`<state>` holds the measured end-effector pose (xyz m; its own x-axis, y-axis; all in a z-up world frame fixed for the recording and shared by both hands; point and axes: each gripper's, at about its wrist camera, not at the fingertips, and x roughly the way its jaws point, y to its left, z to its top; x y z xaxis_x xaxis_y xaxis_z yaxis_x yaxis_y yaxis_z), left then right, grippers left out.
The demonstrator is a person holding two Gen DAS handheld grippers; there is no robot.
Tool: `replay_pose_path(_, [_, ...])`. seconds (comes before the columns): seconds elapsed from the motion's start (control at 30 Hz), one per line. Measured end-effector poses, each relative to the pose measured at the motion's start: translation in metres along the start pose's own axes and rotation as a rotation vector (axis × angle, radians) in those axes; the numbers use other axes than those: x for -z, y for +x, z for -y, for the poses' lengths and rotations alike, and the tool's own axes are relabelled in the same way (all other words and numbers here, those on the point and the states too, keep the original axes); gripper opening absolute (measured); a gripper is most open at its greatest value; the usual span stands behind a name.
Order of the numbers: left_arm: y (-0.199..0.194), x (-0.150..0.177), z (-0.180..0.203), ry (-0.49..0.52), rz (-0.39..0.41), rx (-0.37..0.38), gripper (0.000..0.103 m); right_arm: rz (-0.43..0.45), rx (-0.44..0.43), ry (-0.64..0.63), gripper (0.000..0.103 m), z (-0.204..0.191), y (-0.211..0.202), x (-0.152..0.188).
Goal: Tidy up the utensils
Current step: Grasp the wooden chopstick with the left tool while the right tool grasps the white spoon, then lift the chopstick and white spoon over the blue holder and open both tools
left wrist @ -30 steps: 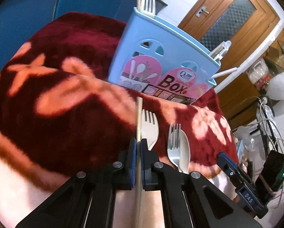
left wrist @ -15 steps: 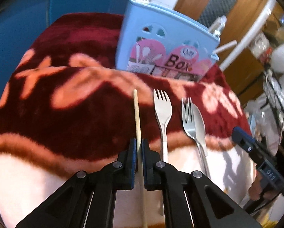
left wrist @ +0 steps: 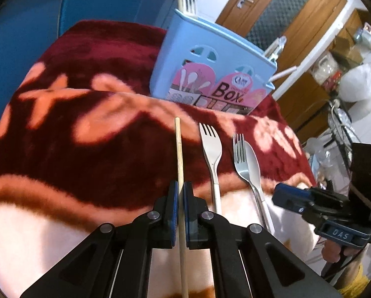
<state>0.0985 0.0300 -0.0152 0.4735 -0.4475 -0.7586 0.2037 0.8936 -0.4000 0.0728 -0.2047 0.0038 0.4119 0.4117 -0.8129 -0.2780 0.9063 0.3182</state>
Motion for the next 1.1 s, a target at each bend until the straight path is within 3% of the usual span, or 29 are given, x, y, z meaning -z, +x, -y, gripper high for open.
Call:
replay_pose_path(0.4, [0.002, 0.007, -0.011, -0.006, -0.009, 0.042, 0.004, -0.115, 0.022, -0.012, 0.01, -0.014, 0.021, -0.013])
replay_pose_path(0.67, [0.002, 0.006, -0.013, -0.016, -0.031, 0.041, 0.004, -0.071, 0.108, 0.016, 0.008, -0.006, 0.01, -0.015])
replay_pose_path(1.1, [0.013, -0.015, 0.01, 0.121, -0.278, -0.082, 0.005, -0.222, 0.155, -0.072, 0.01, -0.004, 0.017, -0.018])
